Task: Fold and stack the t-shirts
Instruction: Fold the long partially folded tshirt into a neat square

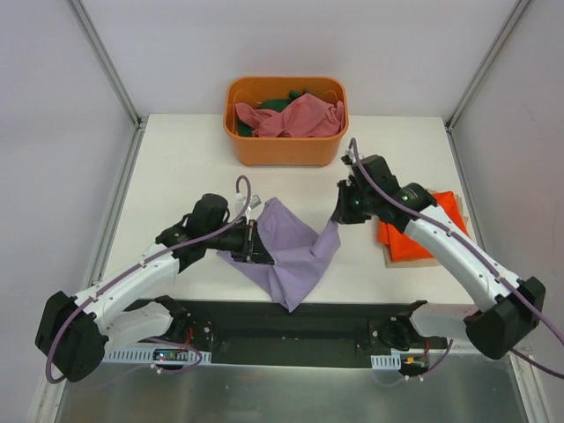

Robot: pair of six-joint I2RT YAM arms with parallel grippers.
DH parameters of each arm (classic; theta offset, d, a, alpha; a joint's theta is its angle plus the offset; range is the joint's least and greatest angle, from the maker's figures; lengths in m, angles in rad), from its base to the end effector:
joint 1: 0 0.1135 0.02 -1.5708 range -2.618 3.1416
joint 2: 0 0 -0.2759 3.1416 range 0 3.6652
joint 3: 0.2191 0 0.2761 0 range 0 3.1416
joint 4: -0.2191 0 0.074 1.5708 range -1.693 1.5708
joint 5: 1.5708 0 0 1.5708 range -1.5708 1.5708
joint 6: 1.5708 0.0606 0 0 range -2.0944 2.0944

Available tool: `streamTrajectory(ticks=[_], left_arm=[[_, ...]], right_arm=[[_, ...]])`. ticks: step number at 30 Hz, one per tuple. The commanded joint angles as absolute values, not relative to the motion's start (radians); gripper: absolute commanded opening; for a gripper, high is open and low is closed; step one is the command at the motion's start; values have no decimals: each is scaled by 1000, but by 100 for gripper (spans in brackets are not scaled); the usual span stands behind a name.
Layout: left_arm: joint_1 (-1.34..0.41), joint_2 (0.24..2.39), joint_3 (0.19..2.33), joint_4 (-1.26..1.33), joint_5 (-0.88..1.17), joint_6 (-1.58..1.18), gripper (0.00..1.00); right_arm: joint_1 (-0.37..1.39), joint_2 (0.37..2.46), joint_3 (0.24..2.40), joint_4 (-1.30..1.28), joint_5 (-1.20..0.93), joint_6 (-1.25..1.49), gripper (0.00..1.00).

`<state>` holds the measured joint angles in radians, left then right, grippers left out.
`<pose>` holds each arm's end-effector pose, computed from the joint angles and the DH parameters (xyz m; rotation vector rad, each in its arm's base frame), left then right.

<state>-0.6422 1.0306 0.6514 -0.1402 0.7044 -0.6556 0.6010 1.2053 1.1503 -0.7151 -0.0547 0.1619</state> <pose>0.1807 -0.1842 0.2464 0.4700 2.2788 -1.4642 0.2376 0.1669 0.3226 -0.5457 2.3188 0.4358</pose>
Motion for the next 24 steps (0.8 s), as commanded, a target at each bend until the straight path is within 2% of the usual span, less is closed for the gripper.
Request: streamTrajectory(ticks=[1,7,13,18,24], left_arm=[[-571,934,640,-219,641,-606,0],[-480,861,604,-314,428,-623,0],[-350,899,588,-316,376,-644,0],[-313,930,592,-301,336,-641,0],[-293,858,542,-319,174,-689,0]], right_arm=[[650,1291,1302,-640,-87,149,1],[684,1436,1413,-634,-62,156,1],[696,1566,1508,-592,-69,172,1],[713,1684,1600,-584,-84,175,1],[718,1813,1706,-586,-84,179,1]])
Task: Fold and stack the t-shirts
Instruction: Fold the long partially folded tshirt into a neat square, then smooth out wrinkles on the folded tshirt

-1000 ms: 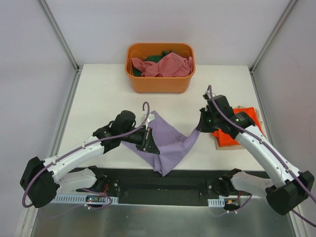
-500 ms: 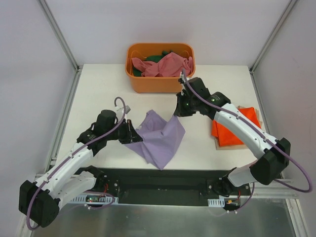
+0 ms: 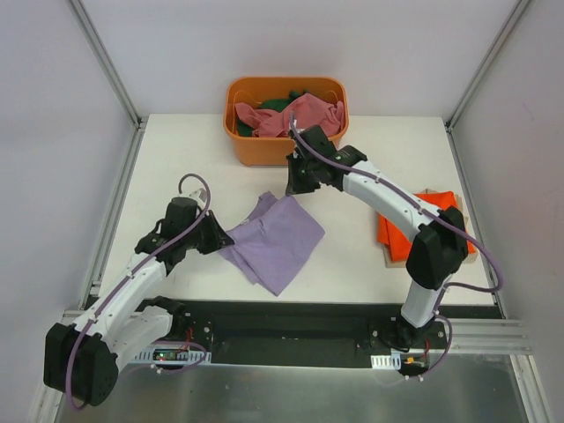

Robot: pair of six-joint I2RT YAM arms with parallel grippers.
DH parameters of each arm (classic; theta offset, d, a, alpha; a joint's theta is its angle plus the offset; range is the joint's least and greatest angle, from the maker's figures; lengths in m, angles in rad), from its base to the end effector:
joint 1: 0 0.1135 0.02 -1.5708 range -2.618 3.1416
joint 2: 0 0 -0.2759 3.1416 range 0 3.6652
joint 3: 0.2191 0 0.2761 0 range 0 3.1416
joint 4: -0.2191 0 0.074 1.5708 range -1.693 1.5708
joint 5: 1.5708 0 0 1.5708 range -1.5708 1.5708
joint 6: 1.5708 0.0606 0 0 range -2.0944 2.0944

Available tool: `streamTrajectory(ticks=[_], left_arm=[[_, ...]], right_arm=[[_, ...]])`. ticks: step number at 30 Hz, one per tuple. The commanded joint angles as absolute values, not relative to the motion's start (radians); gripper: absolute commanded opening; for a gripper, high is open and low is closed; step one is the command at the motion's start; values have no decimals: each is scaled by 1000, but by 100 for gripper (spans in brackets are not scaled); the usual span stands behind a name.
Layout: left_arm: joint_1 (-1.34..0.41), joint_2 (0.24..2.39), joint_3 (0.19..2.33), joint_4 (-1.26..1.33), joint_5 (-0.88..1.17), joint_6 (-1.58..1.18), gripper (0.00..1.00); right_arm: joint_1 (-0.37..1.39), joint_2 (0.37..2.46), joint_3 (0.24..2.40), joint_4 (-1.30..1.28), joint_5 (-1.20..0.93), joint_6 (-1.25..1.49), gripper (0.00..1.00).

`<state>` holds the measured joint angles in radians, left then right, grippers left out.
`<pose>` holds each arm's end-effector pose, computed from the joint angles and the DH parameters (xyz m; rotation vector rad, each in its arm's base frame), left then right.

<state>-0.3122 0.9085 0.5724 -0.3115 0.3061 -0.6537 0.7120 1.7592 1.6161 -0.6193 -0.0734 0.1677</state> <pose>0.2129 -0.0879 0.2193 -0.2186 2.3149 -0.8523 0.3334 0.2936 0.3126 -0.6786 2.2920 0.5147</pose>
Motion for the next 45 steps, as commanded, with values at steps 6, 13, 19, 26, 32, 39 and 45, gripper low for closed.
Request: streamTrajectory(ticks=[6,13,19,26,32,39,45], left_arm=[[-275,910,528,-330,51,-741,0],[-267,985,535,-328,-149,-775,5],[-264,1022,572,-357,-170,-784,57],[-264,951,509,-336,-77,-812,87],[-264,1087,474,-186,94,-811,81],[-264,1252,534,-146,64,-773,52],[-267,1368,633,-91,153,-672,22]], right_arm=[[718,1916,1726,-439,-49,179,1],[718,2114,1810,-296,-37,166,15],[718,2157,1904,-311,-83,81,90],[727,1901,1555,-261,-205,52,96],[750,1890,1361,-212,-275,95,96],[778,1841,1183,-207,-264,169,96],[883,1640,876,-141,-39,368,96]])
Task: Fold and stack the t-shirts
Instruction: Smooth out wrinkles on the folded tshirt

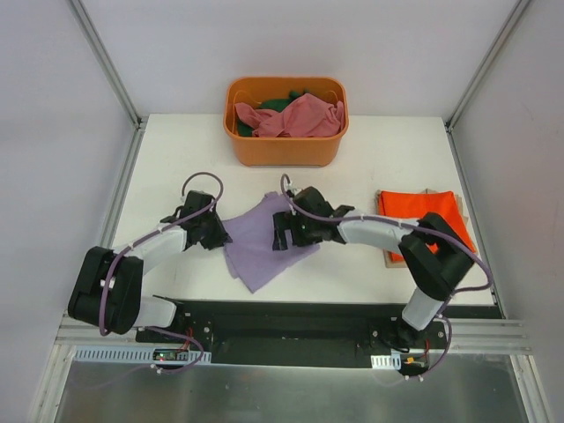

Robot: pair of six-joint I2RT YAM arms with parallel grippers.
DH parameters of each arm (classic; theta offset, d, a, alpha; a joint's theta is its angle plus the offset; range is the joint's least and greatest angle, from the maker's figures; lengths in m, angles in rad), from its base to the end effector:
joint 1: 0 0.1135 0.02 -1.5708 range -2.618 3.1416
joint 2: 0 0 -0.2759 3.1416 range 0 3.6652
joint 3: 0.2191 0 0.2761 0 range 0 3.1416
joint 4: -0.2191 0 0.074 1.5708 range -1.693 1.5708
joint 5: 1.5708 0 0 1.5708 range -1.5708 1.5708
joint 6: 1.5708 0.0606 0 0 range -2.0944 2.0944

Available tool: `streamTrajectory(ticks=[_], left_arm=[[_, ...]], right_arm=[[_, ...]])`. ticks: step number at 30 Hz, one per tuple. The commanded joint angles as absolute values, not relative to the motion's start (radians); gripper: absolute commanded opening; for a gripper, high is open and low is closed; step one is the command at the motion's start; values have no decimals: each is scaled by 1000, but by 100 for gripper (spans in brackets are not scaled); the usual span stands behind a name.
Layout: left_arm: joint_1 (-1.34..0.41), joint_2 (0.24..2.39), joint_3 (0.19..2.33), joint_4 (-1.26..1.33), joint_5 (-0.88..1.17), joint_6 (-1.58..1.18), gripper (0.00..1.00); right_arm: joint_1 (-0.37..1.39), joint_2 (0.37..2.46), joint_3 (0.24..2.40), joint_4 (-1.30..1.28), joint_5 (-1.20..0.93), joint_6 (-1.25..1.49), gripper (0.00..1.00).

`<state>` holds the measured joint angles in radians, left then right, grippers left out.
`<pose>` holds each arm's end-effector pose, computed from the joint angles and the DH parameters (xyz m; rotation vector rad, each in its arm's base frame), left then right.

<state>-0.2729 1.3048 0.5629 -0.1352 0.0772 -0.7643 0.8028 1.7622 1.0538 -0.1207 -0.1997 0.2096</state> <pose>0.2613 -0.0780 0.1385 -0.5796 2.4563 -0.5368 0.2736 0.3006 0.1562 -0.8234 2.3612 0.6900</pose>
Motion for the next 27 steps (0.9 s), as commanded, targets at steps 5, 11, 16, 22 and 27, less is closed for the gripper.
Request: streamTrajectory(ticks=[5,11,16,22,27], left_arm=[[-301,1401,692,-17,251,-583,23],[-310,1315,649,-54,195,-592,54],[-310,1201,548,-89,216,-636,56],[-356,1097,428,-100,275,-718,55],[-443,1127,436,-100,242,-735,42]], right_arm=[[1018,1427,730,-117,257,523,96],[1014,1327,787,-181,415,396,96],[980,1339,848,-209,425,296,96],[946,1414,902,-212,353,259,96],[898,1492,949,-242,295,297,96]])
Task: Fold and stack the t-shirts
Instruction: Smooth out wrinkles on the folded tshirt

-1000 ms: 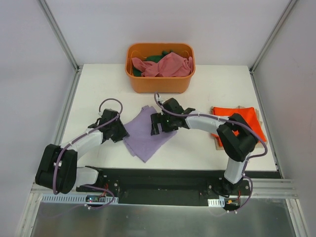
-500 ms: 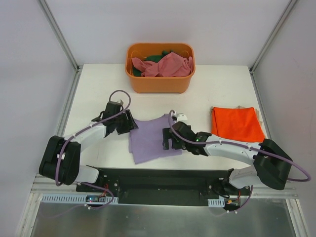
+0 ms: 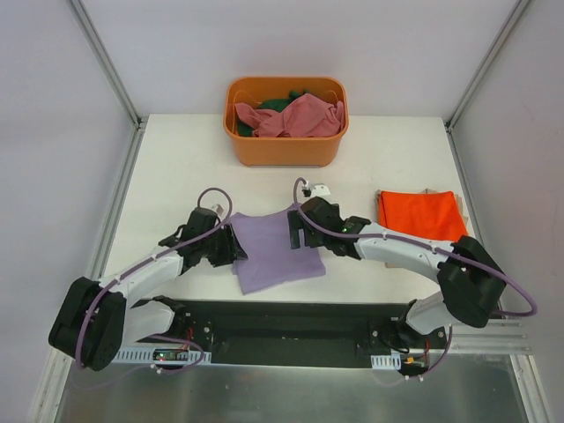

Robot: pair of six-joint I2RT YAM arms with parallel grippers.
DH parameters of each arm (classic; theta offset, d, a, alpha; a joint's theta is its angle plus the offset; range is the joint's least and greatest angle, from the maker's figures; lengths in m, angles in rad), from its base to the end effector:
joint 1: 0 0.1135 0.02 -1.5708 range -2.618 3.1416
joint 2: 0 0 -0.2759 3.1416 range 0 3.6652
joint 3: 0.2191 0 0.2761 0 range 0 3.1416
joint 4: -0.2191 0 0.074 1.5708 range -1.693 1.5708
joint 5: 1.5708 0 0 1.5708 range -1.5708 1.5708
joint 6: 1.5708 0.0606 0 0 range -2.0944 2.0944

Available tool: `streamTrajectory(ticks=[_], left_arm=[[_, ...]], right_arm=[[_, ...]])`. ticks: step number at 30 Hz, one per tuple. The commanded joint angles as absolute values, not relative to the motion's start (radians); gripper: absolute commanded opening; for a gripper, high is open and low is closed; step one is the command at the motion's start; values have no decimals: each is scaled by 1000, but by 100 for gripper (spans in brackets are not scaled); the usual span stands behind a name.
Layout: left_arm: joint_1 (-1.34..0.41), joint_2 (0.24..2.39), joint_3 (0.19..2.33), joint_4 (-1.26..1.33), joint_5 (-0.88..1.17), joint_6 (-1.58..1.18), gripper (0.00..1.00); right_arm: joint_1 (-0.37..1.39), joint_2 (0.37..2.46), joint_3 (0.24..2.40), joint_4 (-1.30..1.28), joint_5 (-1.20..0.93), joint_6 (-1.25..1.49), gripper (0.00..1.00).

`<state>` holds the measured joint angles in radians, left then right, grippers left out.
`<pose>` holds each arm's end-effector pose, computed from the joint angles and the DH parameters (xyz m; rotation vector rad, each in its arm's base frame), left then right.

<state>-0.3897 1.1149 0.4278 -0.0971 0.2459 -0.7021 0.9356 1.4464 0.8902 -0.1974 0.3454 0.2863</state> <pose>0.2154 -0.1044 0.1429 -0.2597 2.4647 -0.7946 0.2194 0.2630 0.2063 -0.5629 2.2112 0.2400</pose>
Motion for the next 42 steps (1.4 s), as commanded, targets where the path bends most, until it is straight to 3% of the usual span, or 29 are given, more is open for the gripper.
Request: streamTrajectory(ticks=[1,4,5,14,18,22,28,42], left_arm=[[-459,1141,437,-98,230,-742,37],[-466,1192,439,-103,206,-756,5],[-466,1193,440,-109,198,-765,0],[-466,1042,459,-55,290,-802,0],[-466,1020,454,-77,272,-816,17],[-466,1081,446,-107,253,-836,25],[-466,1121,433,-162,279,-868,34],[-492,922,373,-253,383,-894,45]], right_arm=[[885,1500,946,-241,272,308,96],[867,1505,927,-241,244,321,96],[865,1503,917,-241,241,324,96],[824,1488,862,-249,206,373,96],[822,1474,862,-249,210,364,96],[821,1474,864,-250,203,362,96],[819,1454,858,-273,215,365,96],[818,1439,841,-275,206,365,96]])
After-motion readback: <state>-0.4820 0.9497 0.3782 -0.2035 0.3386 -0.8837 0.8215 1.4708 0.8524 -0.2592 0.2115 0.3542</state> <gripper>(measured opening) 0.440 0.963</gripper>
